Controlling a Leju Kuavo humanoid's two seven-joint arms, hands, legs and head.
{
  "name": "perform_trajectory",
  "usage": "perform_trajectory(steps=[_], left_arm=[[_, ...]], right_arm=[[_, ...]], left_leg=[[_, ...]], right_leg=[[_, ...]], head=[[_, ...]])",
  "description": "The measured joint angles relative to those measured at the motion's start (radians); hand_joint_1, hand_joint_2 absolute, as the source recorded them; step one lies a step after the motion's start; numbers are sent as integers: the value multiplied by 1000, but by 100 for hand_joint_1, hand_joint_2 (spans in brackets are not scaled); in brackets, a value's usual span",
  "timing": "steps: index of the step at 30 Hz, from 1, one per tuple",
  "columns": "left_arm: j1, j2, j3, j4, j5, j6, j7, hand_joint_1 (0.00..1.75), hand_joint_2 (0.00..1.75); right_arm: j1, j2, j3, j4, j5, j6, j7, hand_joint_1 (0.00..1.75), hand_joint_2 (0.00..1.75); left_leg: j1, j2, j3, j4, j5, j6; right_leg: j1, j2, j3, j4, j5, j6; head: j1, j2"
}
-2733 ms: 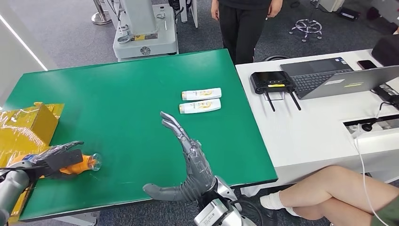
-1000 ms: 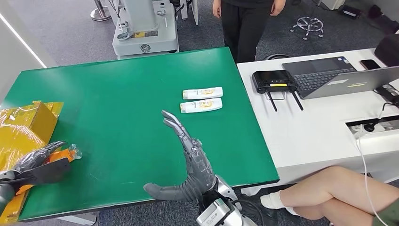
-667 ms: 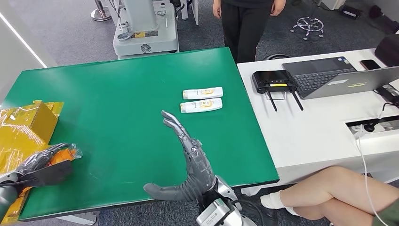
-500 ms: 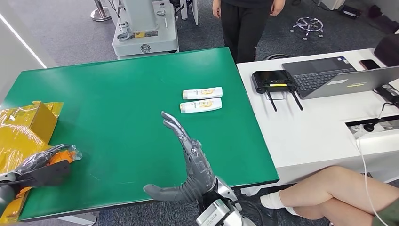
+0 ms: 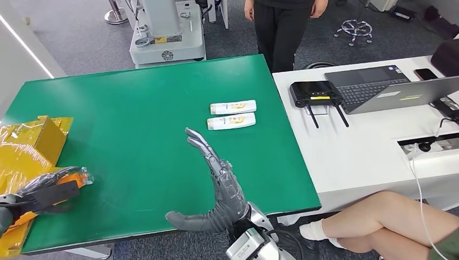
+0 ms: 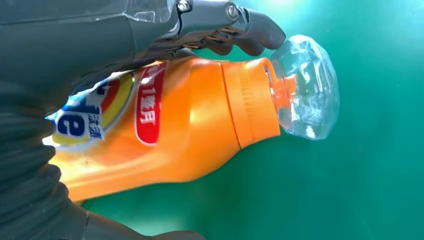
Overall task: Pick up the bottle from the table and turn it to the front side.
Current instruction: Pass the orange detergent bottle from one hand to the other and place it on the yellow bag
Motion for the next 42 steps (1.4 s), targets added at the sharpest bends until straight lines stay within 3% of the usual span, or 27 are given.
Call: perform_trajectory(steps=[9, 18, 26, 28, 30, 33, 36, 42], left_arm=[[-62, 35, -1, 0, 11, -48, -2, 0, 175], [-67, 53, -2, -4, 29, -64, -1, 0, 175], [-54, 145, -27, -100, 144, -160, 43, 0, 175], [-49, 163, -35, -124, 170, -152, 42, 0, 175], [-39, 166, -37, -150, 202, -84, 19, 0, 175], [-1, 102, -2, -218, 248, 144, -38, 0, 175], [59, -35, 77, -331, 300, 351, -49, 0, 175], [146, -285, 156, -481, 481, 541, -61, 0, 175]], right_arm=[[-3, 0, -1, 4, -6, 1, -14, 0, 175], [-10, 0, -1, 6, -15, 3, -15, 0, 175], [-29, 0, -1, 18, -38, 4, -16, 0, 175], [-29, 0, -1, 18, -38, 3, -16, 0, 175], [-28, 0, -1, 18, -35, 2, -16, 0, 175], [-22, 0, -2, 11, -23, 0, -13, 0, 175], [-19, 2, -3, 6, -18, -1, -8, 0, 175], [-13, 5, -3, 16, -47, -34, -31, 0, 175]], left_leg=[[0, 0, -1, 0, 0, 0], [0, 0, -1, 0, 0, 0], [0, 1, -1, 0, 0, 0], [0, 0, -1, 0, 0, 0], [0, 0, -1, 0, 0, 0], [-1, -4, -1, 1, 0, 1], [-2, -8, -2, 2, 0, 1], [-3, -5, -4, 4, -1, 5]], right_leg=[[0, 0, -1, 0, 0, 0], [0, 0, -1, 0, 0, 0], [0, 0, -1, 0, 0, 0], [0, 0, -2, 0, 0, 0], [0, 0, -2, -1, 0, 0], [-1, -4, -1, -1, -1, 1], [-2, -9, 1, -1, 0, 2], [-2, -7, 1, -4, 2, 6]], head=[[0, 0], [0, 0], [0, 0], [0, 0], [0, 0], [0, 0], [0, 0], [0, 0]])
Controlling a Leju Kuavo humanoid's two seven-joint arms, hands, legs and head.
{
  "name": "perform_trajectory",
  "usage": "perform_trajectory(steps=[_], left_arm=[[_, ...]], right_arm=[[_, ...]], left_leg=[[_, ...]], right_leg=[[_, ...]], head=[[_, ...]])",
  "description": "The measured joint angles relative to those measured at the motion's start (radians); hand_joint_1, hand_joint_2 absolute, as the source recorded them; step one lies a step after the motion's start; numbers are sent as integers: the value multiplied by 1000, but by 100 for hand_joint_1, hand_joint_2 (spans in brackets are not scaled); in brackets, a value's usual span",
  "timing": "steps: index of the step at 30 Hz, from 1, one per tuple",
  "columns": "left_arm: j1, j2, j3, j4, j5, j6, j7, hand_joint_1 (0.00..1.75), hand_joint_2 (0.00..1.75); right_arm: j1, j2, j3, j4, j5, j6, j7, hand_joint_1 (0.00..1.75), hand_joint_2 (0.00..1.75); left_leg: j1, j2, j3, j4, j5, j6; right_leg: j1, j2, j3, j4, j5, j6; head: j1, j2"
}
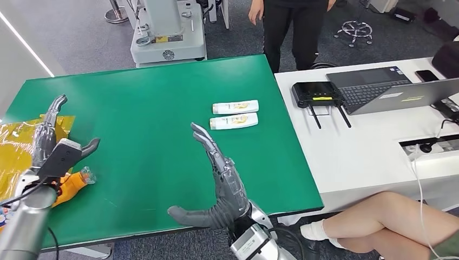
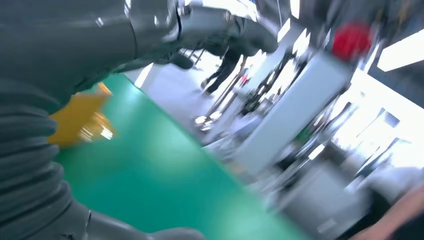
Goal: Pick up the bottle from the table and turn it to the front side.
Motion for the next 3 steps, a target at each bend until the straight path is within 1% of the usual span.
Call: perform_trajectory(steps=[2, 3], left_arm=[[15, -79, 2, -9, 62, 33, -9, 0, 175], [19, -99, 2, -11, 76, 39, -11, 0, 175]], right_arm=[[1, 0, 1, 7, -8, -15, -9, 0, 175], [1, 0, 2, 8, -9, -18, -10, 0, 175]], left_leg=[[0, -2, -1, 1, 0, 1], [0, -2, -1, 1, 0, 1]], right_leg=[[0, -2, 0, 0, 0, 0], [0, -2, 0, 0, 0, 1]], head=[[0, 0], [0, 0]])
